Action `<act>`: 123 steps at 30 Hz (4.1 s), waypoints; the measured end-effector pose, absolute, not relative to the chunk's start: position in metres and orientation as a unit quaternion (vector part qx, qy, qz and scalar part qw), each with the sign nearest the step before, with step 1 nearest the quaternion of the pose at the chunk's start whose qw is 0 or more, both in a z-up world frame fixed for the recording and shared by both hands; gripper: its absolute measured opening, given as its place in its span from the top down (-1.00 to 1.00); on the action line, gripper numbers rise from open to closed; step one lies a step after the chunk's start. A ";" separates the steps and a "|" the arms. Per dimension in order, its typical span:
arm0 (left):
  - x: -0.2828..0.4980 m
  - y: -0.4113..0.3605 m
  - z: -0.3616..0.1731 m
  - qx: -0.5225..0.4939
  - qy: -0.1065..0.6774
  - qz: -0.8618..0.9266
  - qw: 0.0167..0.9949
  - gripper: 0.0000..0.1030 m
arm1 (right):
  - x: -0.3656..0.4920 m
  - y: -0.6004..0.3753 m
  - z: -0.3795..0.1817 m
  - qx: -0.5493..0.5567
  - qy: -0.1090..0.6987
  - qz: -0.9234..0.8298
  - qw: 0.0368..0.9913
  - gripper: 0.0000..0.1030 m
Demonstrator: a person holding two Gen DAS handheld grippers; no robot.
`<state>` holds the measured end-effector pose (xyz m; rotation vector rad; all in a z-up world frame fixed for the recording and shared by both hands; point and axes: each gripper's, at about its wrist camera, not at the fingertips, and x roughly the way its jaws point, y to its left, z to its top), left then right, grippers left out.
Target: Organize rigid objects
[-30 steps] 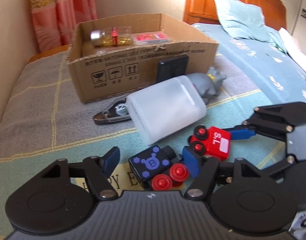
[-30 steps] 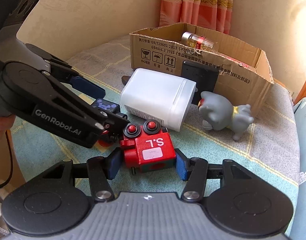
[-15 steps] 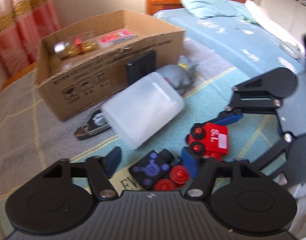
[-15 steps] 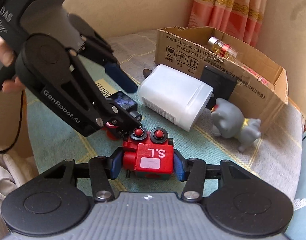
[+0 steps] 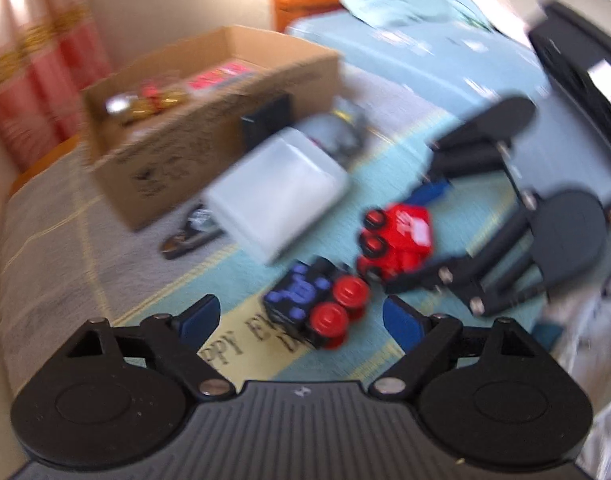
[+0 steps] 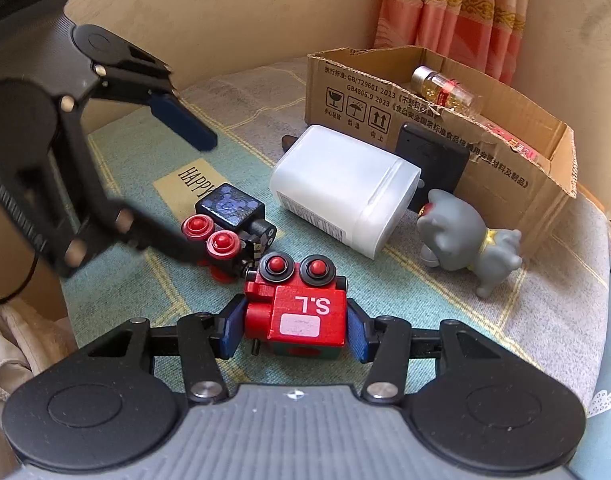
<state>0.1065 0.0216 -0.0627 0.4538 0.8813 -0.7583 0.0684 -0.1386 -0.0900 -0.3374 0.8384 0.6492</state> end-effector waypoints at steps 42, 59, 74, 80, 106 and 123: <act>0.117 0.006 -0.078 0.219 0.426 -0.327 0.815 -0.17 | 0.072 -0.106 -0.075 -0.321 0.368 0.412 0.770 -0.27; 0.113 0.014 -0.080 0.101 0.453 -0.220 0.858 0.01 | 0.067 -0.116 -0.087 -0.178 0.416 0.271 0.850 -0.08; 0.110 0.023 -0.085 0.102 0.449 -0.186 0.868 -0.61 | 0.059 -0.162 -0.094 -0.121 0.422 0.238 0.867 -0.58; 0.112 0.029 -0.092 0.087 0.446 -0.186 0.871 -0.94 | 0.056 -0.161 -0.098 -0.124 0.424 0.240 0.864 -1.00; 0.100 0.024 -0.091 0.093 0.400 -0.217 0.886 -0.69 | 0.048 -0.167 -0.104 -0.118 0.389 0.251 0.878 -1.00; 0.102 0.029 -0.088 0.077 0.402 -0.219 0.886 -0.24 | 0.057 -0.158 -0.101 -0.133 0.391 0.279 0.867 -0.79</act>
